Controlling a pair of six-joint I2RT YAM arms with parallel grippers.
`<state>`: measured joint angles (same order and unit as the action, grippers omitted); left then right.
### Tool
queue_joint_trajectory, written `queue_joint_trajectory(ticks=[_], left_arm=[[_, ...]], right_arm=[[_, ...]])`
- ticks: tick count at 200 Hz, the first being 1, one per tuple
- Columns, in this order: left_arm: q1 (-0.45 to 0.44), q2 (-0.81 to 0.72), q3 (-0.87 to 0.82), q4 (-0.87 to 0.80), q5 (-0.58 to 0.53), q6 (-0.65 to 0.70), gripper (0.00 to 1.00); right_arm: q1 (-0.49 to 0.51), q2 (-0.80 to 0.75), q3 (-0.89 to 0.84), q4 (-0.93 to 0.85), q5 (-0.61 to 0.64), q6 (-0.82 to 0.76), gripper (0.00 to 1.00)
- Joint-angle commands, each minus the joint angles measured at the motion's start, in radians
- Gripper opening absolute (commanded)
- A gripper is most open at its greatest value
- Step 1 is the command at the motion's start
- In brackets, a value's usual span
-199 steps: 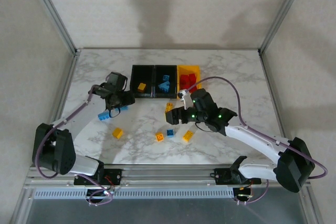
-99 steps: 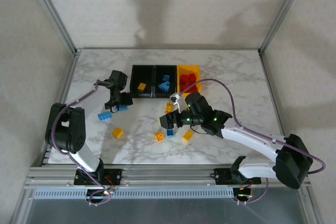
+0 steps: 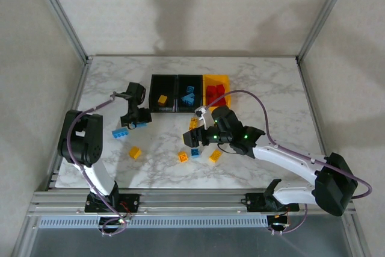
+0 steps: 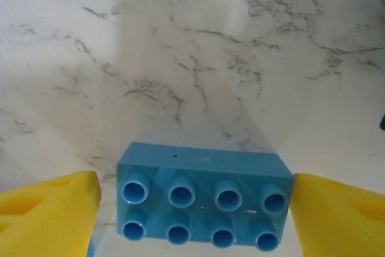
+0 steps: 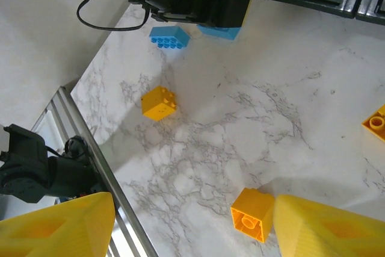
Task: Sort the legos into containers by color
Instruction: Pick up the lego from the middle-left of the table.
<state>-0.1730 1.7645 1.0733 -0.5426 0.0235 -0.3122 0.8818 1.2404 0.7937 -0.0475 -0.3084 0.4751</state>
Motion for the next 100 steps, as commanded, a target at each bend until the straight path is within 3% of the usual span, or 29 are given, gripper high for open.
queue_joint_trajectory(ticks=[1, 32, 52, 100], left_arm=[[0.009, 0.030, 0.019, 0.003, 0.016, 0.019, 0.79], [0.011, 0.041, 0.022, -0.002, 0.029, 0.025, 0.61], [0.010, 0.018, 0.017, -0.007, 0.029, 0.021, 0.54], [-0.008, -0.114, 0.037, -0.046, 0.047, -0.009, 0.54]], right_arm=[[0.010, 0.007, -0.003, 0.018, 0.017, 0.010, 0.70], [0.011, -0.006, -0.011, 0.010, 0.036, 0.013, 0.70], [0.010, -0.009, -0.010, -0.004, 0.048, 0.007, 0.69], [0.008, -0.046, 0.004, -0.046, 0.123, 0.006, 0.69]])
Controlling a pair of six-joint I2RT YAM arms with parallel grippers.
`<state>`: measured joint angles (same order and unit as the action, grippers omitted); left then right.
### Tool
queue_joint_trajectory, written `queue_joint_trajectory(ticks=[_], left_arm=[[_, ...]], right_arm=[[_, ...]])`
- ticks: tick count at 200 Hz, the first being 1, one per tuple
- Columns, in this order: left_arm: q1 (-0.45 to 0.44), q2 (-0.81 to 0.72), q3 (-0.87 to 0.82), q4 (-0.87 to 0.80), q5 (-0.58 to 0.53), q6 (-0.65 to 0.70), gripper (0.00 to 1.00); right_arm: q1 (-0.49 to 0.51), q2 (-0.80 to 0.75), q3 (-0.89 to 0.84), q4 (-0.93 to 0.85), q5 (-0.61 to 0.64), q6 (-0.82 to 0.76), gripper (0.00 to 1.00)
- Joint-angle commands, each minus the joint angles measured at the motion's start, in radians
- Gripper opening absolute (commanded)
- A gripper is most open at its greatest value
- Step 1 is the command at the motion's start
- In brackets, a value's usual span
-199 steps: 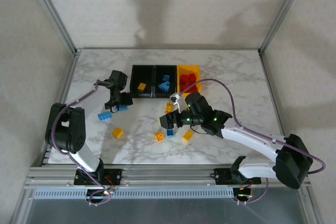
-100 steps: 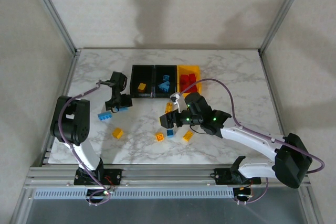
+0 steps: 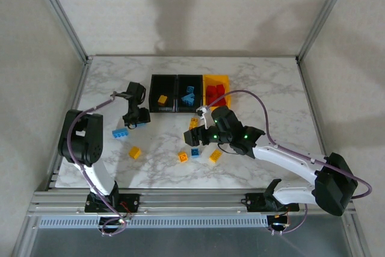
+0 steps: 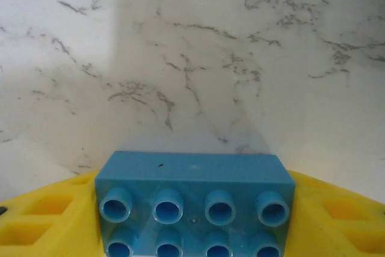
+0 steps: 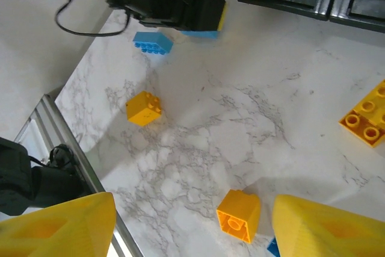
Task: Sort the legos into containers by color
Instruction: Pick up the lego from the middle-left of the table, then place the lego in the container.
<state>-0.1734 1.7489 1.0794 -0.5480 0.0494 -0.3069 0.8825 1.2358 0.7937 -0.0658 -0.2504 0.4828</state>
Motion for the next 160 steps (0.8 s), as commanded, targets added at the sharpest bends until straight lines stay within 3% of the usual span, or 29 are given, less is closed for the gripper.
queue_joint_trajectory(ticks=[1, 37, 71, 160], left_arm=[[-0.009, -0.101, 0.033, -0.042, 0.022, -0.016, 0.54], [-0.041, -0.155, 0.123, -0.058, 0.065, -0.060, 0.54], [-0.114, -0.106, 0.278, -0.083, 0.058, -0.094, 0.54], [-0.314, 0.270, 0.755, -0.149, 0.026, -0.153, 0.54]], right_arm=[[0.006, -0.043, 0.004, -0.028, 0.068, 0.000, 0.69], [-0.007, -0.105, -0.008, -0.057, 0.229, 0.040, 0.69], [-0.033, -0.173, -0.042, -0.082, 0.311, 0.093, 0.70], [-0.055, -0.306, -0.124, -0.152, 0.382, 0.184, 0.70]])
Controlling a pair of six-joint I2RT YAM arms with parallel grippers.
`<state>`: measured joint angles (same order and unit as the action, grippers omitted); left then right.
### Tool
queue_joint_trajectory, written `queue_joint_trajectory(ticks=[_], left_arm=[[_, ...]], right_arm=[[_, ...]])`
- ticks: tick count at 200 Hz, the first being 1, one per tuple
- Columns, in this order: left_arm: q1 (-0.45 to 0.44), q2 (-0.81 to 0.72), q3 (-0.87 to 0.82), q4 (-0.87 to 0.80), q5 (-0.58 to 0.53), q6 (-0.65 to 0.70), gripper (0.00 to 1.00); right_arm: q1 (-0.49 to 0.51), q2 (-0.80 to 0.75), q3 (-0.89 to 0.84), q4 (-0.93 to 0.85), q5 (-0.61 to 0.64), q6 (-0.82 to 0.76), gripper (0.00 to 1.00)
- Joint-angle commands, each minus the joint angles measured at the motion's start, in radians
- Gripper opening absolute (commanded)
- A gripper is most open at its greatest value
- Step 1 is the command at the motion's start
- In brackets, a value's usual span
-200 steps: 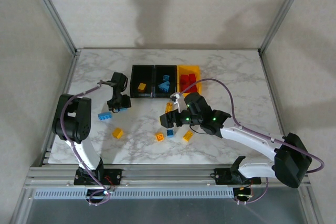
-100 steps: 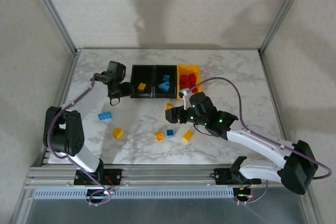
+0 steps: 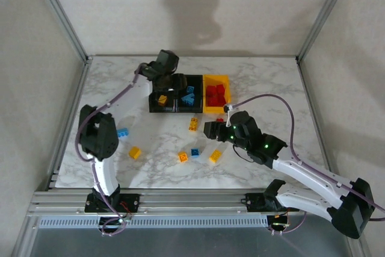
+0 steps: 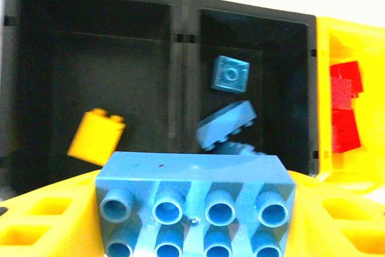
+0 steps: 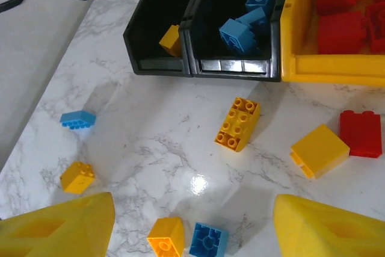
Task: Sort the legos into containers by color
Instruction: Place the lego in the container.
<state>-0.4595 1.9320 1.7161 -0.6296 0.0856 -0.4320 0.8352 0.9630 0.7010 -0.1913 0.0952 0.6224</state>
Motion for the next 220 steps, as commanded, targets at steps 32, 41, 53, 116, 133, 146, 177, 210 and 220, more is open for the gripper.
queue_joint_trajectory(ticks=[32, 41, 53, 116, 133, 146, 177, 210, 220], left_arm=[[-0.050, 0.229, 0.281, -0.114, -0.031, -0.051, 0.54], [-0.054, 0.262, 0.316, -0.118, -0.026, -0.058, 0.54], [-0.060, 0.303, 0.362, -0.131, -0.025, -0.065, 0.53], [-0.063, 0.510, 0.581, -0.210, -0.070, -0.076, 0.55], [-0.061, 0.542, 0.599, -0.212, -0.073, -0.081, 0.55], [-0.061, 0.555, 0.613, -0.215, -0.077, -0.084, 0.56], [-0.061, 0.555, 0.619, -0.206, -0.074, -0.086, 0.63], [-0.060, 0.550, 0.619, -0.209, -0.070, -0.082, 0.67], [-0.060, 0.546, 0.619, -0.211, -0.071, -0.080, 0.68]], right_arm=[[-0.008, -0.069, -0.062, -0.029, 0.041, 0.063, 0.70], [-0.009, -0.070, -0.064, -0.031, 0.042, 0.063, 0.70], [-0.010, -0.070, -0.064, -0.034, 0.044, 0.064, 0.70], [-0.017, -0.057, -0.051, -0.039, 0.043, 0.054, 0.71], [-0.018, -0.067, -0.057, -0.041, 0.044, 0.058, 0.71], [-0.018, -0.077, -0.059, -0.047, 0.047, 0.060, 0.71], [-0.019, -0.086, -0.057, -0.059, 0.053, 0.063, 0.71], [-0.019, -0.081, -0.051, -0.053, 0.051, 0.060, 0.71], [-0.019, -0.076, -0.050, -0.051, 0.049, 0.060, 0.71]])
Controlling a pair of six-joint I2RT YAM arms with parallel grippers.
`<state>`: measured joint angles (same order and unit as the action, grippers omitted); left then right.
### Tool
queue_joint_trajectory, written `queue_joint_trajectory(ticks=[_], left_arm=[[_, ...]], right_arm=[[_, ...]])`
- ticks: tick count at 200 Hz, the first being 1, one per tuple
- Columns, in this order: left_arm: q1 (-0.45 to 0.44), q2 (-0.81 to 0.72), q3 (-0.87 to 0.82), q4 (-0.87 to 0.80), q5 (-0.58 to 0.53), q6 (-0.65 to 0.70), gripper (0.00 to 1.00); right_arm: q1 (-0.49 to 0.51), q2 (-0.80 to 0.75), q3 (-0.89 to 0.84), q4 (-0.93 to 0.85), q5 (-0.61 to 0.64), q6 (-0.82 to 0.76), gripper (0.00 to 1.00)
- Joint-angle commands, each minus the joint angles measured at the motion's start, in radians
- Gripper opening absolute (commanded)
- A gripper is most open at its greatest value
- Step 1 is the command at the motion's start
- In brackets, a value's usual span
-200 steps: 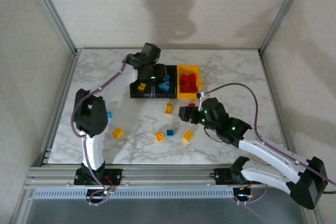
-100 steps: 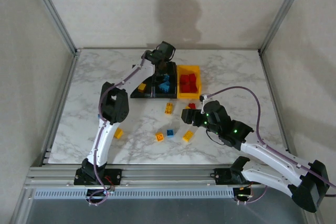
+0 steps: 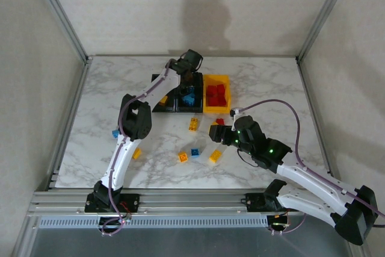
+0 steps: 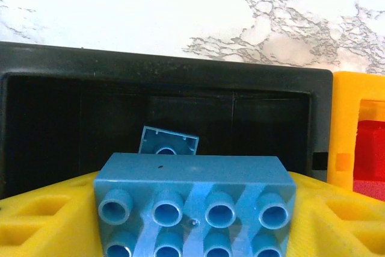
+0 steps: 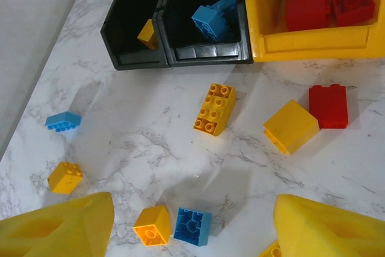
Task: Sort the legos into containers by color
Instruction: Place the lego in the container.
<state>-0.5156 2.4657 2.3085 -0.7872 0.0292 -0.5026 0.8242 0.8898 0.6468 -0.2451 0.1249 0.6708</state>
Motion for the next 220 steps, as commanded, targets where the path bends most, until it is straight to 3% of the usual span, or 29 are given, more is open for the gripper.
queue_joint_trajectory(ticks=[1, 68, 154, 187, 220], left_arm=[[-0.004, 0.011, 0.027, -0.054, -0.014, -0.010, 0.68], [-0.004, -0.051, -0.008, -0.041, -0.010, -0.005, 0.75], [-0.012, -0.227, -0.079, -0.024, 0.017, 0.002, 0.74], [-0.020, -0.421, -0.291, 0.017, 0.005, 0.034, 0.75], [-0.017, -0.674, -0.635, 0.097, -0.025, 0.043, 0.75]], right_arm=[[-0.008, -0.003, 0.004, 0.003, 0.018, 0.012, 0.71], [-0.008, 0.006, 0.000, 0.017, 0.006, 0.012, 0.71], [-0.009, 0.001, 0.070, -0.030, 0.009, -0.025, 0.71], [-0.008, 0.008, 0.114, -0.033, -0.046, -0.077, 0.71], [-0.002, 0.034, 0.134, -0.026, -0.101, -0.142, 0.72]])
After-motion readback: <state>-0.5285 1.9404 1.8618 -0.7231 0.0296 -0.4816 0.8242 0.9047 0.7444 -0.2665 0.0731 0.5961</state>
